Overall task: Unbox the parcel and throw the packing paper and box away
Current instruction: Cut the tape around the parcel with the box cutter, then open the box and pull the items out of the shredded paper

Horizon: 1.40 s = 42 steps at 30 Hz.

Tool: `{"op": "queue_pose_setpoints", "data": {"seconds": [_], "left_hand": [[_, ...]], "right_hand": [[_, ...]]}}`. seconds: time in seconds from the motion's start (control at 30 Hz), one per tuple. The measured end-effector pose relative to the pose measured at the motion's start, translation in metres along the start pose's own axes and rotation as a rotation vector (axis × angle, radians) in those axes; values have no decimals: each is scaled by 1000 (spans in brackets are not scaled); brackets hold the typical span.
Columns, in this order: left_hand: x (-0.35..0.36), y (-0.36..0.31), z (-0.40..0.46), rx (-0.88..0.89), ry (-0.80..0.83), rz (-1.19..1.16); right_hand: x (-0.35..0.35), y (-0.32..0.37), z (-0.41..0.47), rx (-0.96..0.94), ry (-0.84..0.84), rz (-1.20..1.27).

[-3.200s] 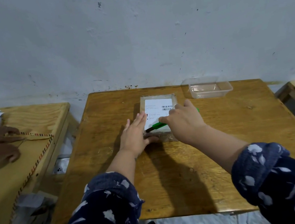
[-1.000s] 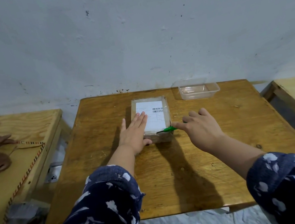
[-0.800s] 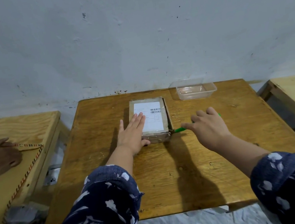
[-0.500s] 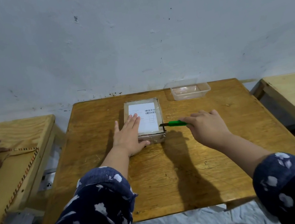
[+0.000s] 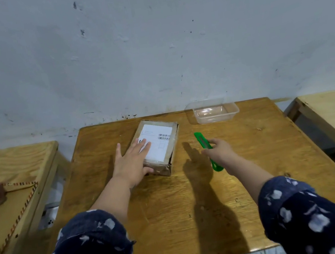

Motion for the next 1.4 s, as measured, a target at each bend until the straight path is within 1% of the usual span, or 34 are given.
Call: {"op": "queue_pose_setpoints", "data": {"seconds": [0.07,0.13,0.2,0.3,0.33,0.5,0.63,0.7,0.77,0.8,0.87,0.93,0.97,1.07,1.13,1.2,1.27,1.33,1.4], "left_hand": [[-2,9,3,21,40,-15],[-2,13,6,44,64,-33],[1,17,10,60,52,-49],[6,20,11,87,4,-73],[8,21,11,100,-13,-77],[13,25,13,135,-15,-72],[14,27,14,168,-40,-121],[13,28,14,178,-46,-137],[13,29,13,182,-51,-141],[12,28,13,184,-53,-144],[11,27,12,187,-51,-145],[10,28,11,171,-25,-118],[9,28,12,162,-9,-87],[2,29,11,124,23,4],[-2,29,7,52,6,-2],[-1,28,-3,-63,-57,-79],[4,26,-20,-179,-152,-233],[11,22,-37,-271,-234,-483],[19,16,-51,-351,-242,-768]], "right_hand": [[7,5,15,22,-114,-43],[17,9,34,46,-187,-98],[26,14,50,67,-240,-154],[31,23,75,80,-328,-314],[32,25,83,72,-338,-326],[41,39,117,12,-311,-272],[43,49,128,-3,-306,-268],[40,60,124,-53,-370,-268],[38,76,119,-175,-444,-228],[39,83,115,-240,-445,-181],[45,94,108,-318,-330,-84],[55,96,103,-366,-199,-81],[57,95,100,-367,-171,-90],[56,88,92,-331,-179,-57],[54,80,86,-289,-180,-46],[50,70,75,-273,-185,-56],[44,58,61,-288,-202,-80],[40,45,42,-297,-197,-75],[37,32,24,-294,-174,-89]]}}
Point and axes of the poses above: each hand's wrist, its own z-axis towards the middle knuckle, its own x-axis out of the palm, y = z × x, the point moved 6 cm from there along z, towards the middle knuckle, and after that the axes turned 15 degrees about -z, right-handed, at the moved point
